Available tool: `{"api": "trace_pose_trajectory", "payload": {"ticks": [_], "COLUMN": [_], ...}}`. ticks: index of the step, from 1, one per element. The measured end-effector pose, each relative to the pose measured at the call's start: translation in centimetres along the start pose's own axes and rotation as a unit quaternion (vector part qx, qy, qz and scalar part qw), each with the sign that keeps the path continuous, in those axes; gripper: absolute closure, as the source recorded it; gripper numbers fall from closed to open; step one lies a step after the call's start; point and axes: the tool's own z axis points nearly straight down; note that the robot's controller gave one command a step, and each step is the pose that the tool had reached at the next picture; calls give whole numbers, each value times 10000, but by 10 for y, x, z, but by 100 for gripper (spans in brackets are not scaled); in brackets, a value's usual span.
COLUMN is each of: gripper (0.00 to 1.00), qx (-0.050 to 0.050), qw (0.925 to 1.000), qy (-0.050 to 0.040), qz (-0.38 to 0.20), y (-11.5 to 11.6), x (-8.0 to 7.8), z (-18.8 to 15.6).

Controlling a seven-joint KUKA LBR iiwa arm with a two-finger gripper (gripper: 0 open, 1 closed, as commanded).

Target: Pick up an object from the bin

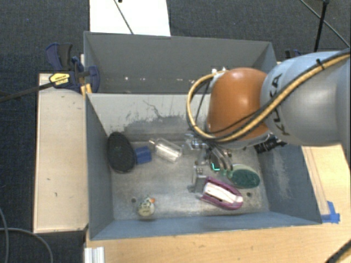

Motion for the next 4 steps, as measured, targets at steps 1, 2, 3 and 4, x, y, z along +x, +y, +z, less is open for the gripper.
{"api": "trace_pose_trajectory", "payload": {"ticks": [1,2,3,4], "gripper": [0,0,100,100], "qx": [-27,7,-8,-18], "qw": [10000,9986,9986,9980], "qy": [-70,-5,-51,-77], "qz": [-17,-537,-518,-619], "y": [99,96,96,130], "x": [-64,-58,-61,-21], "z": [-9,92,86,-67]}}
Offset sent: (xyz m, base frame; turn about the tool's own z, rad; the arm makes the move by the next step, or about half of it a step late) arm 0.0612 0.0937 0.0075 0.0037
